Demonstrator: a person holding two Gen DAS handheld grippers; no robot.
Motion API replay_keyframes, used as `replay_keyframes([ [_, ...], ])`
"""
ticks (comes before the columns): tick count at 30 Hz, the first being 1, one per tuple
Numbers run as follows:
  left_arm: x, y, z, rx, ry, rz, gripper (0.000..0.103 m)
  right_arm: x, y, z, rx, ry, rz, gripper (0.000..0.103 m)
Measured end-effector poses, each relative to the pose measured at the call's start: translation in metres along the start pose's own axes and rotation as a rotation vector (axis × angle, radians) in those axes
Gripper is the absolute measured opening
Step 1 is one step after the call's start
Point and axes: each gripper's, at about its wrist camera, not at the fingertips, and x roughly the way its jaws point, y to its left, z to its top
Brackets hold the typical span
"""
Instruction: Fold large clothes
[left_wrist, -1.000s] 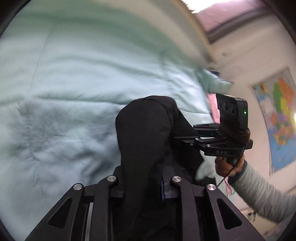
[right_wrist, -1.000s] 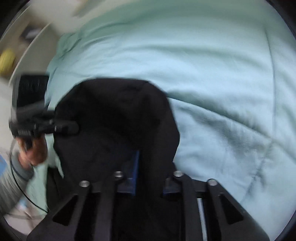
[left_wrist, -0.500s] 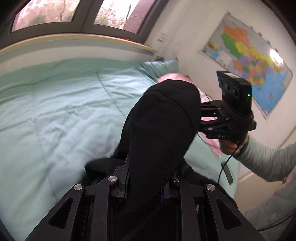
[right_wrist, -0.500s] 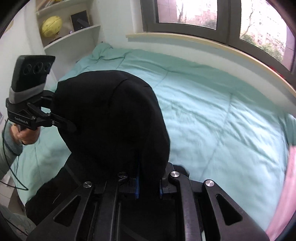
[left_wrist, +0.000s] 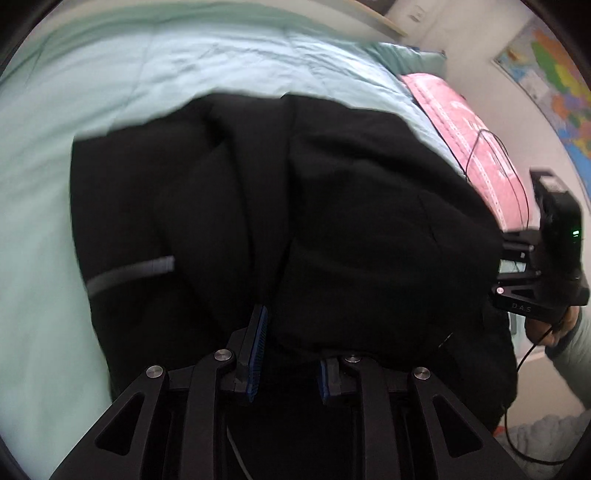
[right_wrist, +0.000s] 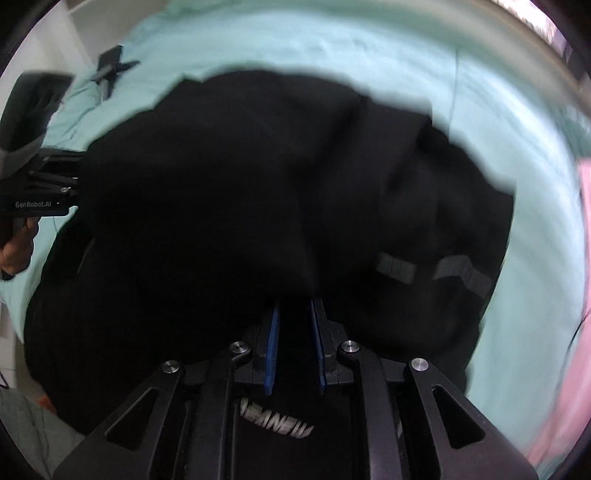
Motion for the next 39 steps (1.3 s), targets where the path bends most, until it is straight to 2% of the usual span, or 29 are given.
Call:
replay_keyframes([
  [4,-0.039,0.009,-0.012,-0.062,-0.016,-0.084,0.025,-0.043,-0.023,-0.007,0.114,-0.052,0.068,0.021],
  [6,-0.067,0.011,-0.009,-0.072,-0.060,-0.109,0.025,-0.063,-0.034,-0.007,0.149,-0.102,0.122,0.023],
  [7,-0.084,0.010,-0.004,-0.074,-0.104,-0.126,0.025,-0.082,-0.035,0.005,0.164,-0.154,0.168,0.030],
  [8,-0.098,0.009,0.001,-0.076,-0.147,-0.149,0.025,-0.096,-0.036,0.014,0.167,-0.191,0.195,0.046],
  [10,-0.120,0.003,0.017,-0.077,-0.223,-0.197,0.029,-0.115,-0.017,0.036,0.147,-0.273,0.200,0.059],
  [12,-0.126,-0.003,0.035,-0.081,-0.267,-0.224,0.046,-0.114,0.008,0.071,0.114,-0.299,0.186,0.059],
  [15,-0.100,-0.002,0.054,-0.095,-0.231,-0.227,0.047,-0.084,0.032,0.095,0.057,-0.269,0.153,0.059],
  [18,-0.045,0.016,0.060,-0.158,-0.117,-0.258,0.047,-0.014,0.045,0.093,0.002,-0.121,0.059,0.059],
  [20,-0.005,0.026,0.051,-0.188,-0.013,-0.271,0.047,0.026,0.046,0.086,-0.013,-0.032,0.023,0.059],
  [21,0.017,0.030,0.043,-0.186,0.033,-0.229,0.045,0.052,0.041,0.076,0.003,0.010,0.021,0.059],
  [23,0.045,0.035,0.028,-0.192,0.080,-0.172,0.042,0.070,0.033,0.065,0.043,-0.002,0.039,0.059],
  [26,0.046,0.042,0.025,-0.243,0.052,-0.174,0.042,0.067,0.037,0.064,0.084,-0.016,0.013,0.059],
  [29,0.028,0.030,0.026,-0.211,0.030,-0.157,0.042,0.037,0.050,0.066,0.067,-0.030,-0.014,0.059],
  [30,0.015,0.024,0.025,-0.190,0.015,-0.167,0.041,0.024,0.054,0.062,0.067,-0.042,-0.001,0.059],
  [34,-0.041,-0.002,0.014,-0.136,-0.077,-0.247,0.041,-0.048,0.065,0.047,0.090,-0.179,0.102,0.059],
  [36,-0.061,-0.011,0.006,-0.116,-0.117,-0.272,0.042,-0.068,0.072,0.039,0.076,-0.222,0.104,0.059],
  [39,-0.065,-0.011,-0.011,-0.122,-0.151,-0.260,0.042,-0.067,0.078,0.028,0.055,-0.226,0.110,0.059],
])
